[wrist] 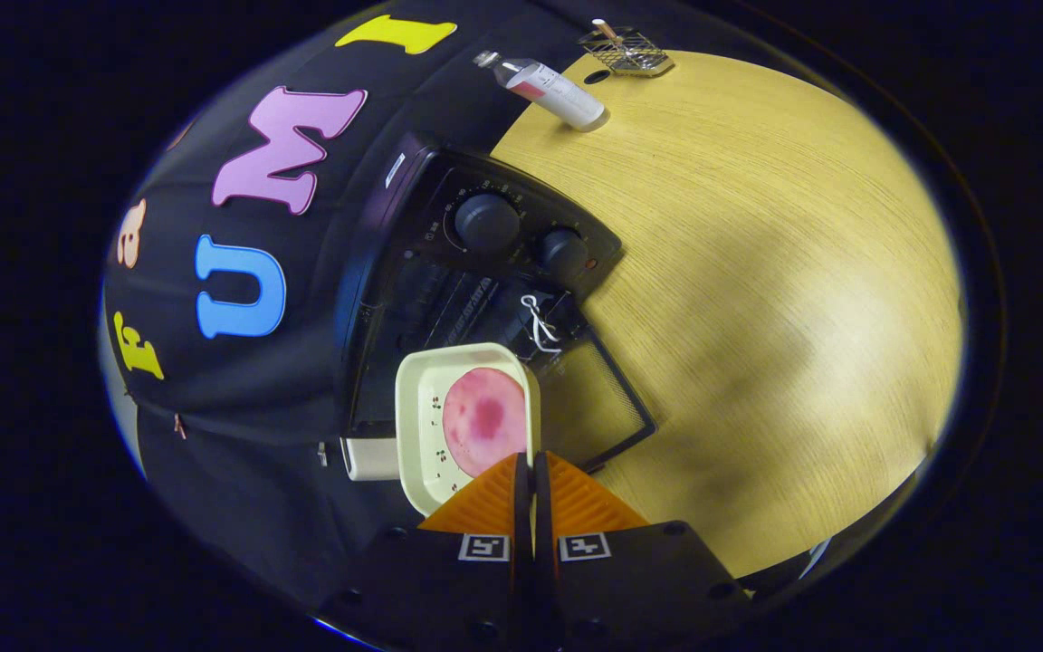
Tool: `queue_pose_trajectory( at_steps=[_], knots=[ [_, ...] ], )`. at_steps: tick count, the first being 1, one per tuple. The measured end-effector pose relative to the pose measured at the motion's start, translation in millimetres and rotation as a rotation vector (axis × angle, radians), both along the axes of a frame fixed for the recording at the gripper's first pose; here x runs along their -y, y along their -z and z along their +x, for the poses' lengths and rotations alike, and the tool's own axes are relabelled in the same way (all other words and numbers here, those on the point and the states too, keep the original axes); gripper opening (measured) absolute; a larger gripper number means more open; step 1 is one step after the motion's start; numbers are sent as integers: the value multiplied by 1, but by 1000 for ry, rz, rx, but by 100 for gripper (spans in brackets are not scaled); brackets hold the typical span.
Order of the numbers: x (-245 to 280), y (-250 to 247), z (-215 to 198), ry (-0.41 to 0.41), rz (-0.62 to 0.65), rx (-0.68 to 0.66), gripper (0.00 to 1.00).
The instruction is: Open the toaster oven, put the food inside, and close the toaster oven door.
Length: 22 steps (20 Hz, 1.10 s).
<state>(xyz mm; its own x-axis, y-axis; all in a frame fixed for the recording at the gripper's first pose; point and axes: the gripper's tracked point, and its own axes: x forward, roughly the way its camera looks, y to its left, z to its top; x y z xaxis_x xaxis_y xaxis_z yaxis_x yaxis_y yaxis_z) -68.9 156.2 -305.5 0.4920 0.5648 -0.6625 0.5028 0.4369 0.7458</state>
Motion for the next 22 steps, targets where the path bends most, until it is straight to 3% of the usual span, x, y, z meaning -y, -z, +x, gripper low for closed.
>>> queue_pose_trajectory(
  at_steps=[13,22],
  knots=[
    [-47,20,66,366,-19,-163,6],
    [-68,36,91,518,-53,-215,6]
  ],
)
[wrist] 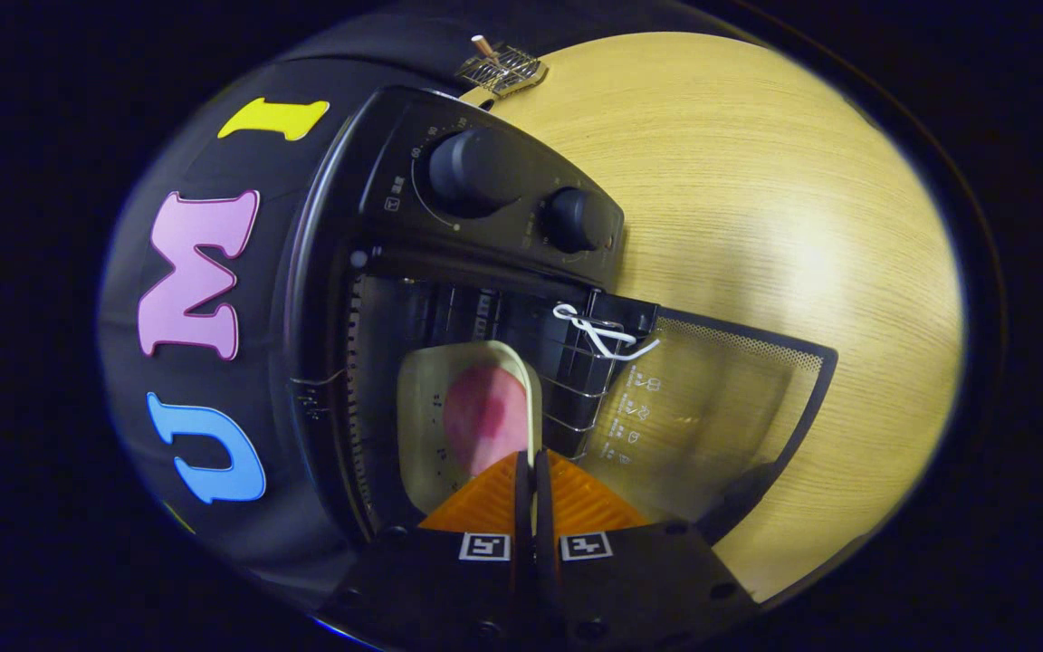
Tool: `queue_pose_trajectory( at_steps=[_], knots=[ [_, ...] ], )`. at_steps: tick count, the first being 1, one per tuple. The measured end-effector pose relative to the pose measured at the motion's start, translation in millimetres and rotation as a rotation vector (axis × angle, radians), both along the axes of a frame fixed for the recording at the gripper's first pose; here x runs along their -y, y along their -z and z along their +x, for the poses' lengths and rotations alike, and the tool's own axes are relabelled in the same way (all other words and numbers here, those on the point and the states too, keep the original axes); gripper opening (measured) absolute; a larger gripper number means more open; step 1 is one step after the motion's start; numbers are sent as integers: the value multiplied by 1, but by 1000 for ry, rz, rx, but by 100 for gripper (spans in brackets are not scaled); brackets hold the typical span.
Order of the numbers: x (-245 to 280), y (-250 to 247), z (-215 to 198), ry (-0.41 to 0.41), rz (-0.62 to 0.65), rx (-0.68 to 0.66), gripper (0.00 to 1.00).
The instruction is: Open the toaster oven, put the food inside, and close the toaster oven door.
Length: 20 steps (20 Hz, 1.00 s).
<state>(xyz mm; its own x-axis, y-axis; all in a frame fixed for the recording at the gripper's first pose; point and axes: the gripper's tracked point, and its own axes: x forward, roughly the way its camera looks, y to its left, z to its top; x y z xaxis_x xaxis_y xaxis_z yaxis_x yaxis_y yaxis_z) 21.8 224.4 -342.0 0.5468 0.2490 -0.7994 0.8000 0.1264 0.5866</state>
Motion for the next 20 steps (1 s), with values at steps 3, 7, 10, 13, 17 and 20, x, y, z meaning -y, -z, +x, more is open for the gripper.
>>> queue_pose_trajectory(
  at_steps=[3,7,10,13,17,20],
  knots=[
    [-7,-6,18,69,31,49,12],
    [-28,-16,21,49,114,86,31],
    [-26,-20,6,7,106,101,59],
    [-22,-29,-12,-92,127,136,91],
    [0,-33,-35,-275,36,212,98],
    [9,-42,-57,-475,-59,302,98]
  ],
)
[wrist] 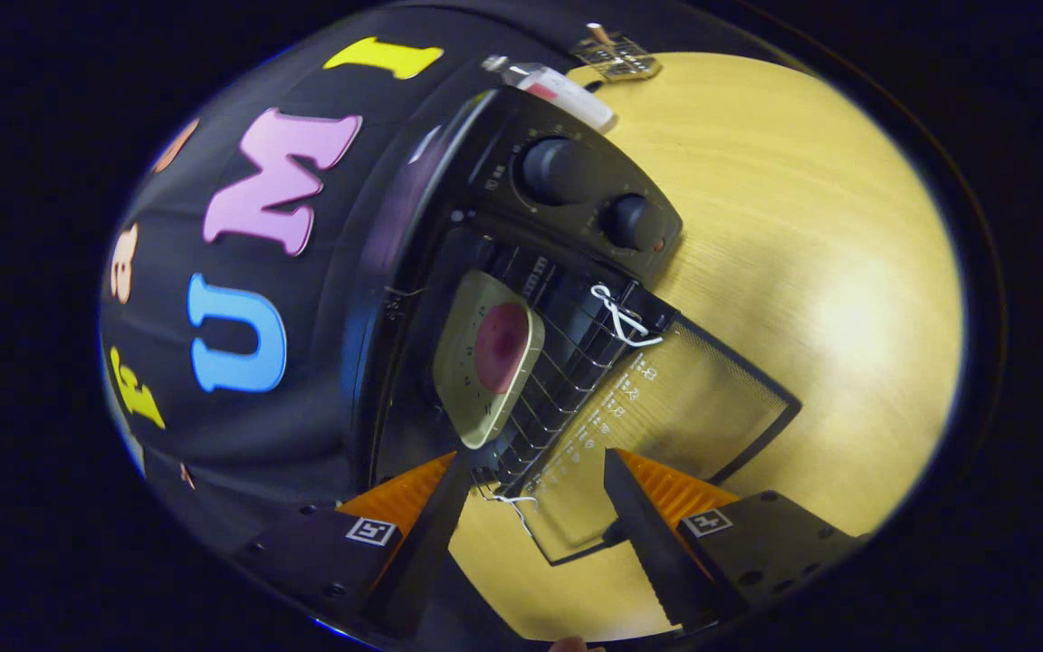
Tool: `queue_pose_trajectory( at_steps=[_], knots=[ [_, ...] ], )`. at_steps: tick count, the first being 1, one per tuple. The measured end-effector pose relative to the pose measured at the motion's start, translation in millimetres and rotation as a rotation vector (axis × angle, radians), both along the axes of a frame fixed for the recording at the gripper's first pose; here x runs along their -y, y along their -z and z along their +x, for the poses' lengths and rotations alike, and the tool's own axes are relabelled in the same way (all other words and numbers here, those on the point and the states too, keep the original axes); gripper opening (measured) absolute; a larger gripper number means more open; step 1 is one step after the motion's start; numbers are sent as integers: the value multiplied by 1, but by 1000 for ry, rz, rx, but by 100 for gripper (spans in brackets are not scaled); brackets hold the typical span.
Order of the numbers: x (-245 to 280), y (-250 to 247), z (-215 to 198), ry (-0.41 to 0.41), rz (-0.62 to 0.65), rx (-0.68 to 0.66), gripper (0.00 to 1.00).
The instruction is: Open the toaster oven, put the food inside, and close the toaster oven door.
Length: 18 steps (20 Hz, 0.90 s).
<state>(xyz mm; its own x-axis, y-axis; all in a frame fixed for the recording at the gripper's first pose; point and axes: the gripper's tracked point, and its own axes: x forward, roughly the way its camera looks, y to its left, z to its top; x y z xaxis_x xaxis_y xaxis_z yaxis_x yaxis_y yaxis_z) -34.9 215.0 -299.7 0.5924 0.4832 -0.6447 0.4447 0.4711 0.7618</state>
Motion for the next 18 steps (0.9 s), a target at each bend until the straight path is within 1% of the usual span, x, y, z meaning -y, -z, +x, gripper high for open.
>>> queue_pose_trajectory(
  at_steps=[5,7,9,11,13,15,18],
  knots=[
    [21,6,-51,-293,-292,75,98],
    [21,16,-74,-414,-399,76,99],
    [19,28,-91,-506,-485,71,99],
    [12,41,-103,-571,-535,55,99],
    [5,52,-107,-613,-572,52,99],
    [-3,64,-106,-638,-602,50,99],
    [-13,79,-101,-644,-646,50,99]
  ],
)
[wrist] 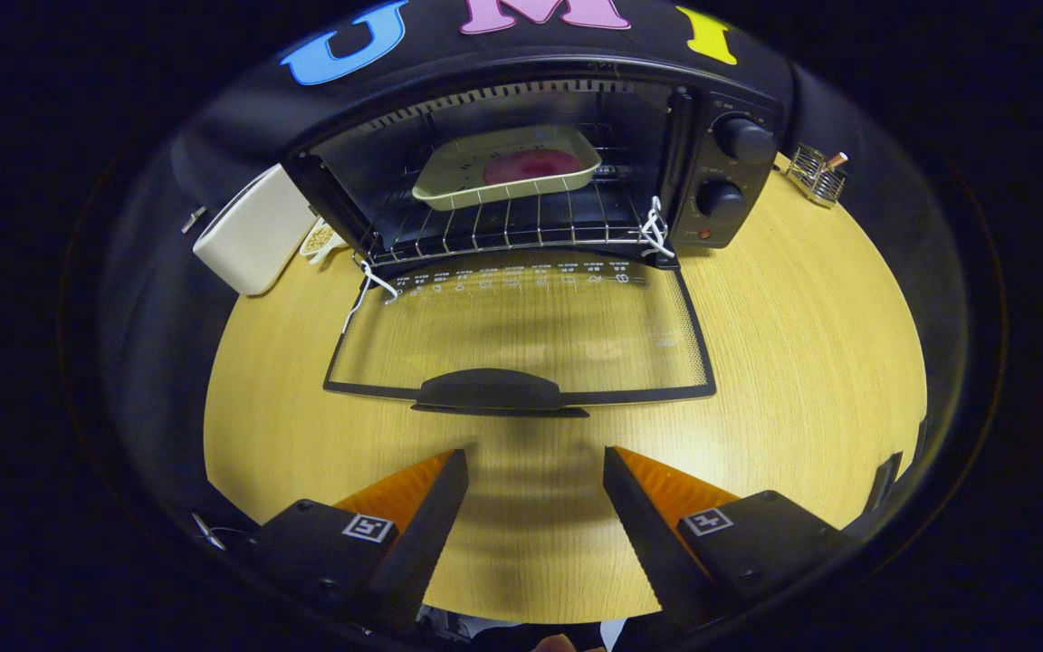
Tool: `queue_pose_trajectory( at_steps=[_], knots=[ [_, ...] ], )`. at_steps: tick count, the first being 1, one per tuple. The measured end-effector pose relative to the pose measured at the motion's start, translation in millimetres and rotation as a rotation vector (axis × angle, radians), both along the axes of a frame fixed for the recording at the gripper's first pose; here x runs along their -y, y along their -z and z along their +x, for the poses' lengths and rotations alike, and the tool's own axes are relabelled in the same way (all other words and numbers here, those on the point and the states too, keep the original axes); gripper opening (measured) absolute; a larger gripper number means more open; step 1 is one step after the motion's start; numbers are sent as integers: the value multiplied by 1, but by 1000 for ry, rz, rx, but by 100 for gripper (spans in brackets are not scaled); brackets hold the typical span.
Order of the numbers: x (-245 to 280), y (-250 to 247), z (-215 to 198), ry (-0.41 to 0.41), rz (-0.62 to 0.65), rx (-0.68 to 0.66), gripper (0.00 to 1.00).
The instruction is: Open the toaster oven, put the food inside, and close the toaster oven door.
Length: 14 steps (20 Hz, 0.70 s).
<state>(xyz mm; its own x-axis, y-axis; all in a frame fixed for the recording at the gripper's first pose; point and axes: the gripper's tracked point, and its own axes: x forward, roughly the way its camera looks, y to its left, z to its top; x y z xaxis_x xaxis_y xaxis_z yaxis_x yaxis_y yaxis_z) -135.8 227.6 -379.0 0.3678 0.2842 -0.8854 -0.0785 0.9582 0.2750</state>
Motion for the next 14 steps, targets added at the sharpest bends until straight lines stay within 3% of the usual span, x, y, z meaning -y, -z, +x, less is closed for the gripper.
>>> queue_pose_trajectory(
  at_steps=[14],
  knots=[
    [-11,21,22,24,-102,42,99]
  ],
)
